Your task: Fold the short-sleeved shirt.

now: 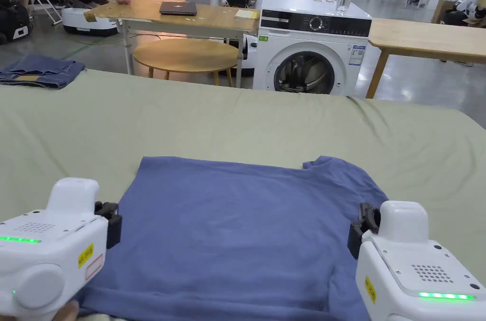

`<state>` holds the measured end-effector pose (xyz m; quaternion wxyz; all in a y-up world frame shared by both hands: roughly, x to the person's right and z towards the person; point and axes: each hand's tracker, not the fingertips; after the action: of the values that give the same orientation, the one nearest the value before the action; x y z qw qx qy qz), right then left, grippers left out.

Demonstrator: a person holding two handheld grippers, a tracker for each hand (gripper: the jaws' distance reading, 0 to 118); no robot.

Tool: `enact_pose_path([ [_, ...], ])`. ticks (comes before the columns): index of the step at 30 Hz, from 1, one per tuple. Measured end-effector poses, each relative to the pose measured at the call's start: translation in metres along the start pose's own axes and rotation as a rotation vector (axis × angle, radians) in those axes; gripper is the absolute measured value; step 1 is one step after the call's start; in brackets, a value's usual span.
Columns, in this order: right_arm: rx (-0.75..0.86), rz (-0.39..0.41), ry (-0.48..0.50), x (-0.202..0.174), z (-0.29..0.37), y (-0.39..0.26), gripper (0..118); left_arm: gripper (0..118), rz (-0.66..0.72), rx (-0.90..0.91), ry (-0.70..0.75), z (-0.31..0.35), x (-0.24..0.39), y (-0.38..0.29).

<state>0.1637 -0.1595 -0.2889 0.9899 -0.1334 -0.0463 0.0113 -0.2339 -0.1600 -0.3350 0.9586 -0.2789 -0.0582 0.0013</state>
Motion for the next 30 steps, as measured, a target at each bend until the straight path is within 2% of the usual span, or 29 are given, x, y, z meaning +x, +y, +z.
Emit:
enact_pose_path([
  [2,-0.027,-0.005,0.005,0.003,-0.002,-0.005,0,0,0.036,-0.085,0.017,-0.003,-0.018,-0.008],
  [6,-0.094,-0.039,0.024,0.012,-0.010,-0.015,0,0,0.131,-0.234,-0.036,-0.012,-0.051,-0.023],
  [7,-0.112,-0.048,0.031,0.013,-0.012,-0.017,0,11,0.164,-0.268,-0.053,-0.015,-0.057,-0.026],
  [8,-0.124,-0.053,0.035,0.012,-0.013,-0.018,0,29,0.192,-0.308,-0.057,-0.020,-0.064,-0.030],
  [9,-0.129,-0.055,0.037,0.012,-0.014,-0.019,0,37,0.207,-0.340,-0.057,-0.025,-0.069,-0.033],
  [12,-0.143,-0.047,0.033,0.014,-0.019,-0.025,0,45,0.227,-0.416,-0.027,-0.039,-0.075,-0.045],
  [13,-0.149,-0.047,0.034,0.015,-0.020,-0.027,0,54,0.233,-0.435,-0.001,-0.045,-0.077,-0.049],
  [14,-0.156,-0.048,0.035,0.016,-0.021,-0.028,0,57,0.243,-0.452,0.026,-0.051,-0.078,-0.053],
  [17,-0.173,-0.044,0.034,0.017,-0.023,-0.033,0,57,0.256,-0.548,0.089,-0.066,-0.082,-0.067],
  [19,-0.185,-0.035,0.027,0.020,-0.023,-0.036,0,57,0.249,-0.506,0.066,-0.063,-0.079,-0.068],
  [22,-0.202,-0.033,0.022,0.023,-0.022,-0.041,0,55,0.124,-0.519,0.120,-0.064,-0.060,-0.064],
  [24,-0.216,-0.037,0.019,0.025,-0.021,-0.043,0,41,-0.009,-0.511,0.123,-0.062,-0.045,-0.066],
  [27,-0.239,-0.038,0.014,0.032,-0.019,-0.045,0,9,-0.043,-0.505,0.086,-0.064,-0.034,-0.068],
  [28,-0.247,-0.038,0.011,0.033,-0.016,-0.044,0,3,-0.046,-0.507,0.082,-0.065,-0.033,-0.068],
  [30,-0.271,-0.036,-0.005,0.044,-0.013,-0.040,0,1,-0.071,-0.509,0.082,-0.065,-0.030,-0.067],
])
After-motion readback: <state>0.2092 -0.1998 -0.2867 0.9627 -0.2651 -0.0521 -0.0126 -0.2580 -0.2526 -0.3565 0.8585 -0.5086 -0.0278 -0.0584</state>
